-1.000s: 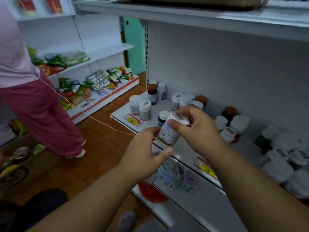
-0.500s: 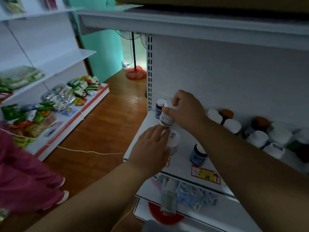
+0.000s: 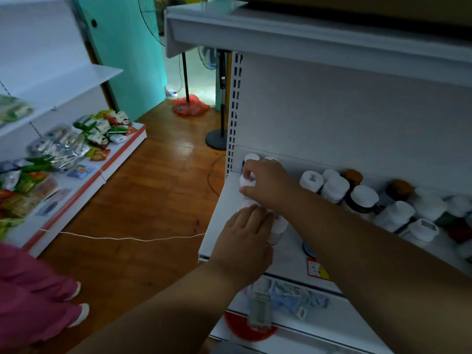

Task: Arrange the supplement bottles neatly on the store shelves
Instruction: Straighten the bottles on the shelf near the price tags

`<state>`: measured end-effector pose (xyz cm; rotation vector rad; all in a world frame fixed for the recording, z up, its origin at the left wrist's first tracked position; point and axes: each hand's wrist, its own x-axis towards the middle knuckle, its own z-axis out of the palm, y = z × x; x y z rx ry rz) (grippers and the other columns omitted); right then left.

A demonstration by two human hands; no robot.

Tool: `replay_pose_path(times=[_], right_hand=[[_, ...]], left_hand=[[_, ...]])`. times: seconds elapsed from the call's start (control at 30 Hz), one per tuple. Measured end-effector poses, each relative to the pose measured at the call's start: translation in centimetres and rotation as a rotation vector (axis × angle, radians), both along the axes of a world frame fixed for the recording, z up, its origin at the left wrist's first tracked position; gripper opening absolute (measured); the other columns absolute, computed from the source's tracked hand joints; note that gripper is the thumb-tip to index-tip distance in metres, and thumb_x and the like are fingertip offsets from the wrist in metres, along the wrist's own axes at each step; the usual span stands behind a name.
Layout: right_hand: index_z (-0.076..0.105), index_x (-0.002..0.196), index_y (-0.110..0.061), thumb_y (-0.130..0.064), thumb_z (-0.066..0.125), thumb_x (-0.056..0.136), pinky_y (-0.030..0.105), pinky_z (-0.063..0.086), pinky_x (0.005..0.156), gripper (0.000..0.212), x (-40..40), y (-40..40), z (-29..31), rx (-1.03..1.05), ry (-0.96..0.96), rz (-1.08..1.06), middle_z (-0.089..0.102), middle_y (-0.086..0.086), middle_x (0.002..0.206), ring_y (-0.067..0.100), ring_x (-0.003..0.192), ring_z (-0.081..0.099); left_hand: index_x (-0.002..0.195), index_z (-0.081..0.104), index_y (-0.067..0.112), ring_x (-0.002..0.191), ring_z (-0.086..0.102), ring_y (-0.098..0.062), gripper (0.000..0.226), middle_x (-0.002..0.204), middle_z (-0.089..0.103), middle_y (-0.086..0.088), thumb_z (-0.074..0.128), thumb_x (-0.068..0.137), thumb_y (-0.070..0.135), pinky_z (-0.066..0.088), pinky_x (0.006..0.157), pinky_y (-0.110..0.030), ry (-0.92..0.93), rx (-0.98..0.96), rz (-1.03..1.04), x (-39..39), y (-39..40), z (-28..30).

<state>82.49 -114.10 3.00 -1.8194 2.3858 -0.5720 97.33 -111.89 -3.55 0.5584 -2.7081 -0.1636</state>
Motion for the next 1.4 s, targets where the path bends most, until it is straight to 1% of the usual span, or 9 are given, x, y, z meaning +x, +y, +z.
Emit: replay_pose_path(times=[0.2,0.47,0.67,0.83,1.03,1.17,1.27,1.33,1.4], right_hand=[[0.060,0.093,-0.022,-0.034,0.069,0.079,0.032,0.045,0.074,0.021,1.0,0.1,-0.2,0.034,0.042,-0.049,0.060,0.000,0.093,0.019,0.090,0.051],[0.058,0.101,-0.012,-0.025,0.058,0.088,0.029,0.041,0.069,0.019,1.3,-0.3,-0.1,0.208,0.095,-0.099,0.050,0.010,0.105,0.018,0.081,0.050],[0.066,0.094,-0.012,-0.022,0.057,0.089,0.026,0.039,0.061,0.015,0.8,1.2,0.1,0.135,0.013,-0.089,0.058,0.006,0.099,0.020,0.083,0.058],[0.065,0.093,-0.017,-0.024,0.057,0.087,0.029,0.041,0.067,0.012,-0.7,4.6,1.9,-0.021,-0.033,-0.155,0.055,0.001,0.095,0.017,0.080,0.055],[0.064,0.092,-0.018,-0.027,0.060,0.090,0.021,0.027,0.070,0.010,-4.5,13.7,4.5,-0.179,0.000,-0.240,0.057,-0.002,0.091,0.013,0.085,0.053],[0.066,0.095,-0.018,-0.028,0.062,0.088,0.027,0.041,0.078,0.013,-7.8,22.2,5.9,-0.206,-0.006,-0.398,0.060,0.006,0.100,0.021,0.091,0.056],[0.065,0.085,-0.015,-0.022,0.065,0.084,0.028,0.041,0.075,0.007,-10.6,30.3,6.6,-0.266,0.025,-0.514,0.059,0.009,0.094,0.027,0.090,0.058],[0.065,0.083,-0.017,-0.022,0.065,0.082,0.027,0.042,0.073,0.004,-12.4,36.3,6.7,-0.271,0.030,-0.599,0.057,0.007,0.090,0.026,0.087,0.058],[0.068,0.090,-0.018,-0.023,0.066,0.082,0.033,0.048,0.079,0.010,-14.1,42.3,6.5,-0.280,0.017,-0.671,0.056,0.005,0.093,0.022,0.087,0.057]], left_hand=[[0.141,0.042,0.012,0.126,0.044,-0.025,0.068,0.136,0.049,-0.007,0.054,0.080,0.040,0.027,0.112,-0.034,0.010,-0.009,-0.002,-0.1,-0.1,-0.4],[0.137,0.048,0.010,0.121,0.047,-0.026,0.067,0.131,0.053,-0.008,0.057,0.077,0.040,0.030,0.111,-0.035,0.008,-0.028,-0.012,0.0,-0.1,-0.4],[0.135,0.051,0.010,0.121,0.052,-0.026,0.069,0.130,0.056,-0.008,0.067,0.074,0.038,0.033,0.109,-0.034,0.020,-0.021,-0.009,0.1,0.0,0.2],[0.127,0.058,0.009,0.111,0.056,-0.027,0.060,0.119,0.061,-0.009,0.068,0.072,0.030,0.043,0.101,-0.036,0.061,-0.030,0.016,-0.1,0.6,1.1],[0.116,0.063,0.005,0.100,0.059,-0.030,0.048,0.111,0.063,-0.012,0.072,0.073,0.023,0.048,0.088,-0.038,0.155,-0.026,-0.062,-3.9,4.6,3.6],[0.121,0.060,0.008,0.106,0.055,-0.030,0.049,0.118,0.060,-0.010,0.069,0.074,0.021,0.045,0.091,-0.040,0.173,0.008,-0.177,-8.4,10.2,5.0],[0.114,0.065,0.008,0.097,0.058,-0.033,0.047,0.108,0.062,-0.011,0.071,0.068,0.017,0.047,0.083,-0.038,0.183,0.027,-0.289,-12.8,16.4,5.7],[0.112,0.065,0.008,0.092,0.058,-0.034,0.045,0.104,0.063,-0.012,0.067,0.068,0.020,0.047,0.079,-0.039,0.190,0.013,-0.364,-15.8,21.3,6.0],[0.111,0.064,0.010,0.096,0.056,-0.032,0.043,0.106,0.061,-0.010,0.061,0.071,0.025,0.045,0.080,-0.040,0.195,0.013,-0.404,-18.6,26.7,6.2]])
